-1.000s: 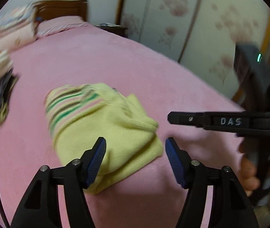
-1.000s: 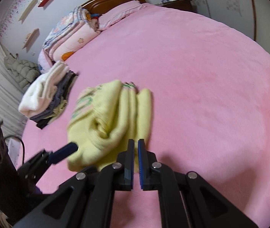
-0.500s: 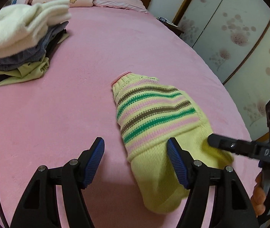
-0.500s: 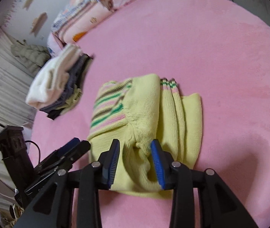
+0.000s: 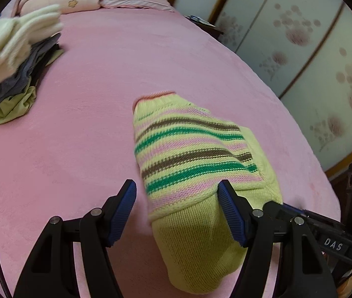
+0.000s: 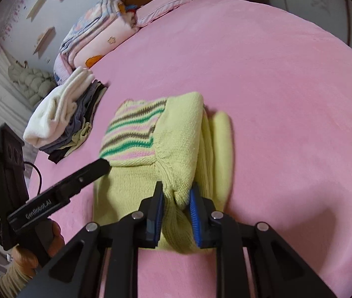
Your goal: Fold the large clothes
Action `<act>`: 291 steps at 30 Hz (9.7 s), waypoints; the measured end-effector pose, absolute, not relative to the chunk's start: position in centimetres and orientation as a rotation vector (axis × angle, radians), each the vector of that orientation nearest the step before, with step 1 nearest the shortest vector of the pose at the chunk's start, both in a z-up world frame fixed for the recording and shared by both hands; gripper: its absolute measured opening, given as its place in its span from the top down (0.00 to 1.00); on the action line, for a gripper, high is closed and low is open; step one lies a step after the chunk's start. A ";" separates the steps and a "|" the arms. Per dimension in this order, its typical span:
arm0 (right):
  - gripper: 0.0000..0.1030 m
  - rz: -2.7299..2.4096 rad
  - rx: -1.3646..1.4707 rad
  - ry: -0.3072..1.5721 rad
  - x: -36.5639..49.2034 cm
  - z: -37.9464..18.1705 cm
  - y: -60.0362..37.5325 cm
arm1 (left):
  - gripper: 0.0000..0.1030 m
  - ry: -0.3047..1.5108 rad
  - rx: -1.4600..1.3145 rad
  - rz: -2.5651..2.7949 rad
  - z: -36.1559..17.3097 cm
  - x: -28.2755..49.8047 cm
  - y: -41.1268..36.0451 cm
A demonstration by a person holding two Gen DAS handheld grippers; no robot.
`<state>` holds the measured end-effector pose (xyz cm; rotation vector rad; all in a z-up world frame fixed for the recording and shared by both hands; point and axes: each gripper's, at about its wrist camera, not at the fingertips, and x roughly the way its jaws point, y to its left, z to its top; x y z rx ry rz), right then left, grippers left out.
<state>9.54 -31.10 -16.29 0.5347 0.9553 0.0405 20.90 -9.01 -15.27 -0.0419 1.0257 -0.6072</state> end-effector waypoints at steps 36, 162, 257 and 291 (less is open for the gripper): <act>0.41 0.042 0.476 0.912 7.4 -10.9 -29.7 | 0.02 1.081 0.057 -0.513 -8.9 16.5 -8.3; 0.56 0.560 0.697 0.926 43.2 -0.1 -2.7 | 0.46 0.973 0.163 -0.464 9.7 46.9 20.4; 0.36 0.066 0.089 0.710 -2.2 5.8 -12.4 | 0.01 0.740 0.032 -0.068 11.5 -2.0 9.8; 0.36 0.014 0.091 0.743 -2.4 2.4 -12.7 | 0.01 0.867 0.026 -0.087 6.7 -2.2 8.4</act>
